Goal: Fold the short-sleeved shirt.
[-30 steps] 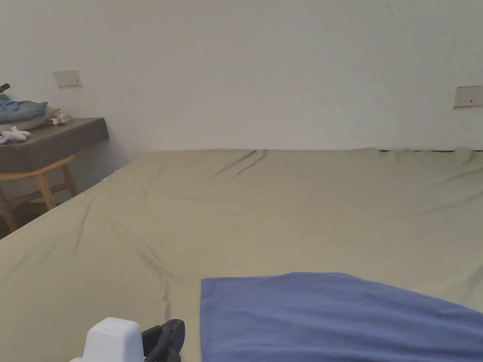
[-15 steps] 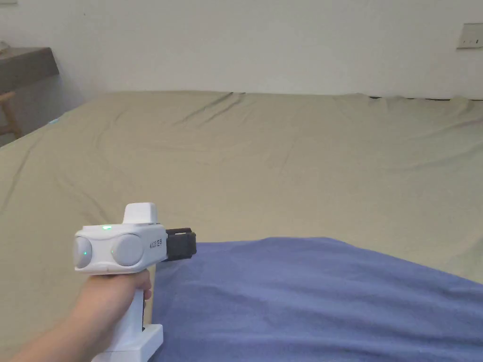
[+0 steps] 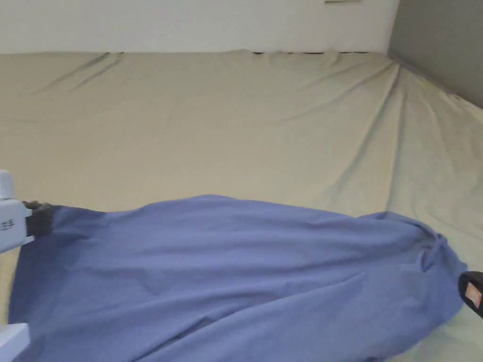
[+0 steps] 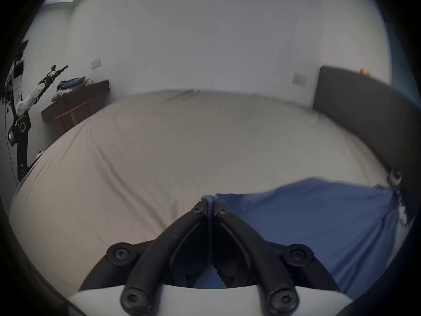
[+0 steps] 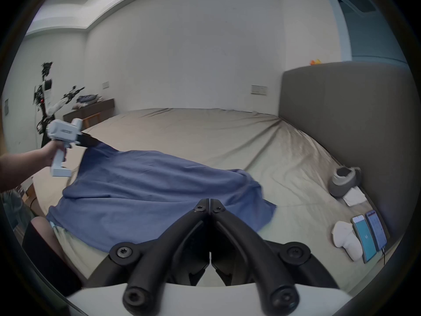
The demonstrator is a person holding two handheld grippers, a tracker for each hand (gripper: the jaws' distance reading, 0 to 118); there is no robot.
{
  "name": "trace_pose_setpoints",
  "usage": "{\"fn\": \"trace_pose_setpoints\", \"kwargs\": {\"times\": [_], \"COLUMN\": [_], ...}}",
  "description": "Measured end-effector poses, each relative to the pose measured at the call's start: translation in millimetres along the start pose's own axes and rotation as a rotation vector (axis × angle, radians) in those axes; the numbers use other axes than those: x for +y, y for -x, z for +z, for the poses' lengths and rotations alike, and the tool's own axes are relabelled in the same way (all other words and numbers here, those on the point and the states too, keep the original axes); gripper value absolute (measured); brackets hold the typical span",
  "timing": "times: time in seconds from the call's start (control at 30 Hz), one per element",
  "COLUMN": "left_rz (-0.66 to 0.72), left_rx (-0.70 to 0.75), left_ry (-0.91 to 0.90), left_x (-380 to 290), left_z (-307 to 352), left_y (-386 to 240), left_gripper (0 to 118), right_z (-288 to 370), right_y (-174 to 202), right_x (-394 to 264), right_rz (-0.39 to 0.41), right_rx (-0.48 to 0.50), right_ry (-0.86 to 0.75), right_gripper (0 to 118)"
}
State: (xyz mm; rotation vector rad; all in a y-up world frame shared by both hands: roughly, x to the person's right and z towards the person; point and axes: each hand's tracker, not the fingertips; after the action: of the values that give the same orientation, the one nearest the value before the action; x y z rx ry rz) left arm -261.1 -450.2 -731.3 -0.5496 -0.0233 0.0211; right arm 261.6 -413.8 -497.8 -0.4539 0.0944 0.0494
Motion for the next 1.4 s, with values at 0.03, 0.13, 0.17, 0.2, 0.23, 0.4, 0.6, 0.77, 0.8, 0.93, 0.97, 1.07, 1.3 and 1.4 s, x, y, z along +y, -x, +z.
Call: {"fn": "trace_pose_setpoints", "kwargs": {"times": [0.03,0.13,0.17,0.2,0.23,0.4,0.6,0.77,0.8,0.93,0.97,1.07,1.3,1.4], "left_rz": [0.012,0.014,0.010,0.018,0.022,0.010,0.024,0.033,0.036,0.054,0.051,0.038,0.096,0.101], "left_rx": [-0.013,-0.025,-0.035,-0.031,-0.031,-0.019,-0.012,-0.002,0.003,0.036,0.048,0.125,0.174,0.186], "left_ry": [-0.035,-0.121,-0.125,-0.144,-0.144,-0.138,-0.125,-0.169,-0.191,-0.288,-0.306,-0.381,-0.422,-0.423], "left_x": [7.0,17.1,21.5,23.5,25.2,28.3,30.8,53.3,59.6,95.5,106.7,134.7,186.5,211.4], "left_z": [16.3,56.9,62.2,70.8,75.8,77.0,78.6,120.8,131.4,187.7,200.7,235.5,265.7,249.0], "left_y": [1.2,-0.4,1.8,1.5,1.4,3.6,11.8,18.4,20.9,34.4,40.8,57.3,76.8,74.7], "left_gripper": [2,2,2,2,2,2,2,2,2,2,2,2,2,2], "right_z": [0.0,-16.3,-26.5,-44.8,-56.3,-128.4,-137.5,-80.8,-69.1,-18.0,-4.6,24.9,50.6,38.8], "right_y": [-9.3,-45.3,-54.5,-73.2,-84.7,-107.8,-96.6,-87.5,-85.7,-84.4,-84.7,-86.7,-104.8,-99.9], "right_x": [-1.1,-5.4,-5.6,-15.6,-15.3,-37.0,-43.4,3.6,15.2,76.2,93.5,132.8,207.0,244.5], "right_rz": [-0.008,-0.043,-0.056,-0.116,-0.097,-0.098,-0.190,-0.151,-0.150,-0.048,-0.036,0.001,0.000,0.096], "right_rx": [-0.037,-0.073,-0.075,-0.073,-0.078,-0.092,-0.001,-0.016,-0.007,-0.031,-0.023,-0.050,-0.097,-0.147], "right_ry": [-0.001,0.060,0.088,0.181,0.177,0.312,0.271,0.136,0.110,-0.008,-0.029,-0.113,-0.213,-0.280], "right_gripper": [1,90,117,117,112,106,3,3,3,3,3,3,3,3]}}
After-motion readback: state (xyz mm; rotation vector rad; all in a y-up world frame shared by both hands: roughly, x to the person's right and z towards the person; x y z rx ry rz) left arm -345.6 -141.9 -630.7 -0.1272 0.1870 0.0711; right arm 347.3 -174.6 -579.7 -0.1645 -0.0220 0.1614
